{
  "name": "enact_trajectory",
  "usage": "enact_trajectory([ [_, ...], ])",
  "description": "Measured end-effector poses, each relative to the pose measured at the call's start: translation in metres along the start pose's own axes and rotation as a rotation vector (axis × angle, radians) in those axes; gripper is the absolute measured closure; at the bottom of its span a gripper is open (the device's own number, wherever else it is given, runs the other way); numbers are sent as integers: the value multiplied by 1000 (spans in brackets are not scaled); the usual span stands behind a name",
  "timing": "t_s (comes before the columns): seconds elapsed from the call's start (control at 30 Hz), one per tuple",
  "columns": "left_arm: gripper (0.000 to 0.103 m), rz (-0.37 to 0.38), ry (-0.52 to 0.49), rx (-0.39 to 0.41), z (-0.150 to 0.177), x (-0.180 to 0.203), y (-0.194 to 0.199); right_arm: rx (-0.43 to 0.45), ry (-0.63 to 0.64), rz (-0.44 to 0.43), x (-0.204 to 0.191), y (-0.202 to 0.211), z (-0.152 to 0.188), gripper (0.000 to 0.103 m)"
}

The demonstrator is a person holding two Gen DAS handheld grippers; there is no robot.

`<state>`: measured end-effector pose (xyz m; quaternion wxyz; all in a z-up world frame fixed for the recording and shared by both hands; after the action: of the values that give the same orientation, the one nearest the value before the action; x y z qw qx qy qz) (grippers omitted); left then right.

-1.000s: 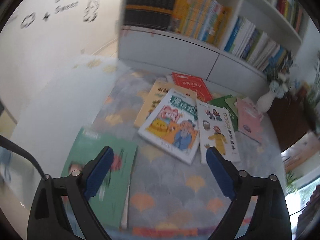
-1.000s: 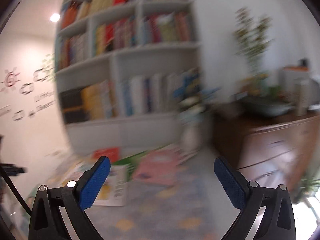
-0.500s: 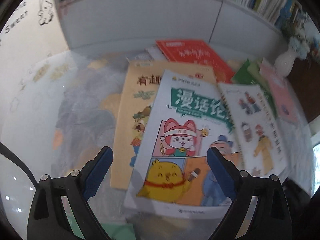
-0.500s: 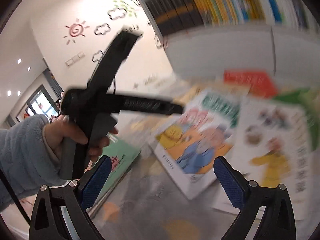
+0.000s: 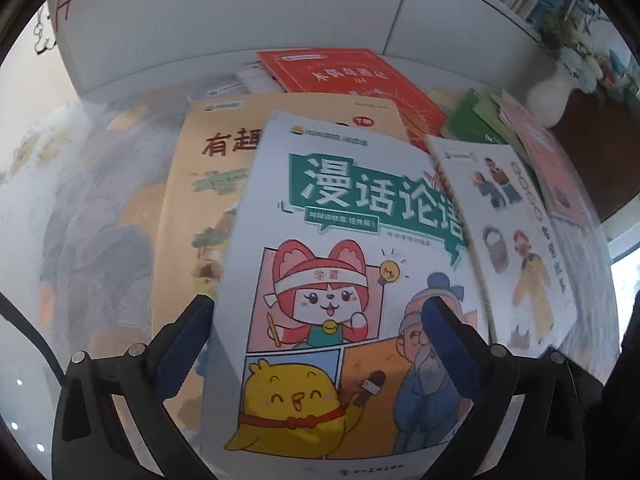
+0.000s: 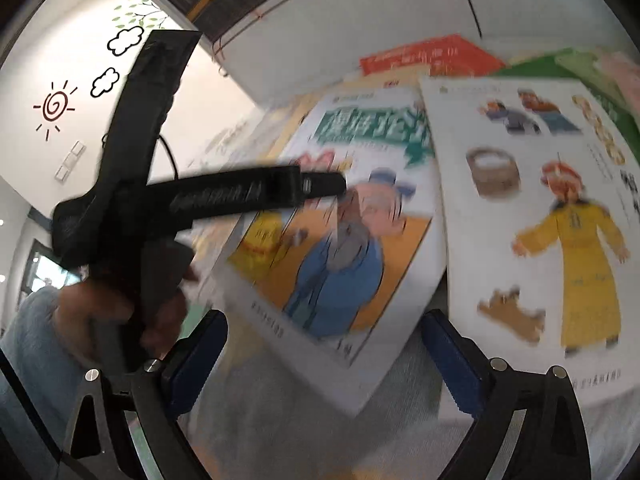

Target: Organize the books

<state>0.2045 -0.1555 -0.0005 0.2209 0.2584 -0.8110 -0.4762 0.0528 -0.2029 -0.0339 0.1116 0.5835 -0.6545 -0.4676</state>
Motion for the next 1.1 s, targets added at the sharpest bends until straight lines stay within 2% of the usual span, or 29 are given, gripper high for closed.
enact_trajectory([
  [0.07, 3, -14, 6, -8, 1, 1, -1, 16, 18, 39, -1, -5, -3, 0],
  [0.13, 4, 14, 77, 3, 4, -5, 3, 25, 27, 57, 0, -8, -2, 0],
  [0.23, 4, 118, 230, 23, 12, -20, 11, 12, -13, -18, 8, 4, -15, 0],
  [0.33, 4, 225, 354, 45, 23, -30, 15, -18, -133, -113, 27, 12, -23, 3],
  [0.4, 4, 245, 367, 36, 31, -30, 18, -37, -208, -172, 39, 12, -30, 3],
  [0.57, 4, 189, 313, -39, 47, -12, 19, -133, -261, -241, 55, 15, -36, 9],
  [0.63, 4, 188, 333, -82, 60, -8, 17, -154, -317, -277, 64, 19, -35, 15],
  [0.67, 4, 203, 349, -107, 70, -4, 13, -171, -339, -275, 69, 18, -34, 22],
  [0.7, 3, 200, 348, -96, 77, 0, 13, -184, -336, -247, 72, 20, -30, 34],
  [0.73, 2, 188, 345, -81, 82, 5, 16, -182, -300, -207, 68, 24, -25, 41],
  [0.77, 2, 175, 360, -85, 88, 9, 17, -167, -204, -126, 59, 27, -19, 48],
  [0.87, 2, 168, 417, -89, 101, 17, 21, -159, 92, 80, 17, 28, 1, 47],
  [0.9, 2, 190, 432, -96, 107, 18, 23, -168, 109, 88, 12, 28, 5, 47],
  [0.93, 2, 233, 451, -105, 114, 21, 25, -186, 67, 53, 15, 29, 5, 47],
  [1.0, 2, 304, 473, -119, 125, 27, 28, -262, -147, -107, 35, 32, 4, 48],
  [1.03, 3, 332, 484, -123, 131, 31, 30, -331, -290, -213, 49, 30, 8, 49],
  [1.07, 4, 339, 495, -125, 138, 37, 33, -390, -401, -289, 57, 27, 14, 53],
  [1.1, 4, 334, 499, -124, 144, 42, 34, -422, -460, -313, 62, 27, 21, 55],
])
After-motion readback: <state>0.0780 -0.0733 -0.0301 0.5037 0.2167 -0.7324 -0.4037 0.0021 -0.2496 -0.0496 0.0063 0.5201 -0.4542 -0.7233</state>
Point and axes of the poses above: each gripper's, at about its wrist camera, not at the fingertips, and y roughly against the way its jaws point, x to its right, z to its underside, the point moved 2 cm from there along -y, roughly the way its jaws point, and after that the axes turned 5 degrees about -y, right-handed, at the moved point
